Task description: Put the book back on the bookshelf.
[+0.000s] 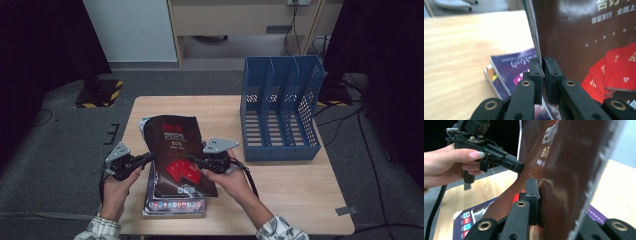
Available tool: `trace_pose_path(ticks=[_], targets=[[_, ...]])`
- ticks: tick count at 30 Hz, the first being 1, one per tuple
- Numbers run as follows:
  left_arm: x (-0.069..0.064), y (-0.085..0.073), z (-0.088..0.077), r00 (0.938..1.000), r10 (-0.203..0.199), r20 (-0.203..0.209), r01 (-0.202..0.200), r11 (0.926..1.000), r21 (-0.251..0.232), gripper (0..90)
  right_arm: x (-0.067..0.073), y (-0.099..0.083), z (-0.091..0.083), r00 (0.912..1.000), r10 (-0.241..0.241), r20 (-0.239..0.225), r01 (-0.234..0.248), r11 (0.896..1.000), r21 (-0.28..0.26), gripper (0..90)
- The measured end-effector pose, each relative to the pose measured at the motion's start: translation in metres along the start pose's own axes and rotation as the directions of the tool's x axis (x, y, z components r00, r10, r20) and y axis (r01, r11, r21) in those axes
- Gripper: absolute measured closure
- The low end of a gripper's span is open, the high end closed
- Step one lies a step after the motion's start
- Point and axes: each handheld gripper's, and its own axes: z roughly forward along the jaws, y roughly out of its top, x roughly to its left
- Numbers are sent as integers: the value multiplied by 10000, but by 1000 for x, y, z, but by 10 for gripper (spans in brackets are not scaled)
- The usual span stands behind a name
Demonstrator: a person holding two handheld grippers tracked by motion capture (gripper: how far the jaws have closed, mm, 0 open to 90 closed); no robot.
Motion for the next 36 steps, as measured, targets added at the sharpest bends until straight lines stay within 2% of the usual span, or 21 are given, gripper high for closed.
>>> trace_pose_path(ticks=[1,3,6,8,12,19,21,24,29,31,32,34,36], targets=[[-2,4,-4,9996,193,-227,-198,9995,-259,858,0,1,0,10000,-59,-42,58,10000,-60,819],[-4,7,-7,9985,334,-424,-351,9986,-396,860,1,3,0,9999,-145,-26,145,9998,-113,816],[-4,10,-10,9979,368,-528,-397,9977,-551,862,3,6,1,9994,-338,79,340,9991,-266,816],[-6,14,-15,9963,478,-719,-539,9948,-859,863,4,8,1,9989,-458,79,461,9982,-383,815],[-7,15,-17,9957,658,-658,-714,9937,-866,865,7,9,1,9965,-826,118,829,9962,-276,782],[-8,13,-22,9949,876,-490,-924,9901,-1057,867,11,12,1,9967,-791,-168,786,9965,-297,674],[-11,14,-22,9944,959,-443,-1004,9887,-1116,866,12,14,1,9974,-647,-307,635,9972,-396,650],[-11,14,-21,9948,922,-431,-965,9889,-1128,866,13,16,1,9971,-704,-272,693,9968,-404,668],[-12,14,-21,9945,963,-422,-1006,9882,-1152,865,11,15,2,9980,-630,29,631,9977,-229,802],[-11,14,-20,9954,858,-428,-904,9887,-1199,860,10,15,2,9988,-478,57,479,9986,-235,830],[-10,13,-19,9965,700,-465,-755,9889,-1281,845,10,14,1,9989,-467,57,469,9985,-279,843],[-7,12,-18,9979,278,-593,-362,9886,-1462,751,11,14,1,9994,-354,-16,353,9985,-425,855],[-4,10,-17,9951,-134,-983,-23,9876,-1570,525,14,16,1,9986,-534,14,534,9971,-534,863]])
